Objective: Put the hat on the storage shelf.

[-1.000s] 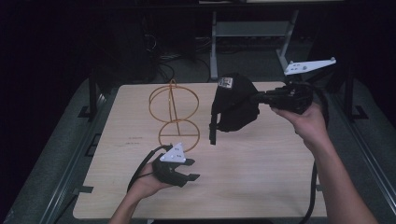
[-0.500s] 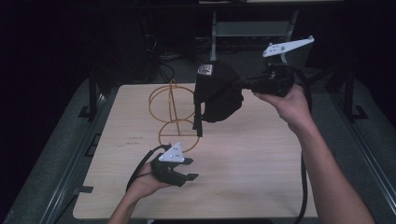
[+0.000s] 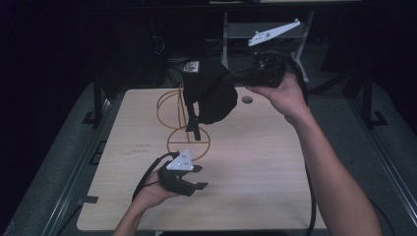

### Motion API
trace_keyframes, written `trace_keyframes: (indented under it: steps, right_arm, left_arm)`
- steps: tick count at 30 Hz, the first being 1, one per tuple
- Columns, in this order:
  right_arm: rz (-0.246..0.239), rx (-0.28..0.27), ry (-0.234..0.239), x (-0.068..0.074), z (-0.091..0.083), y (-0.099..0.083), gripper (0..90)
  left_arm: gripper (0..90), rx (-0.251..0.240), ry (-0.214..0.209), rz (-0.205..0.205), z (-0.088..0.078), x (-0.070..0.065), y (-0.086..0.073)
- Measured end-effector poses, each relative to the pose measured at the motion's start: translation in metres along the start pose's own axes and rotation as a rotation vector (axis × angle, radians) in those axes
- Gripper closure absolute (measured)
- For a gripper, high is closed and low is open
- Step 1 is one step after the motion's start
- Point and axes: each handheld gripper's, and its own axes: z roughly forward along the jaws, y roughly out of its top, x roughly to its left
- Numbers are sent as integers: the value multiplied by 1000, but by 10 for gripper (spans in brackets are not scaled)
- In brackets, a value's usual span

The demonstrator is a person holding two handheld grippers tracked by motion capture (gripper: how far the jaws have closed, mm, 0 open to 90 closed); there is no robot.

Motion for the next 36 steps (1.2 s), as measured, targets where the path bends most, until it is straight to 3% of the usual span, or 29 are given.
trace_keyframes:
  steps: [10,18,28,36]
  right_arm:
    - [-31,49,42,1,30,26,871]
    - [-25,76,75,-1,58,40,871]
    - [-12,91,107,-3,91,51,870]
    - [-7,104,98,-5,117,54,871]
  left_arm:
    - [419,-12,-4,-10,0,-1,0]
    - [419,-8,-11,2,2,-1,1]
    - [419,-12,-18,20,4,-1,6]
    - [419,-13,-25,22,5,-2,6]
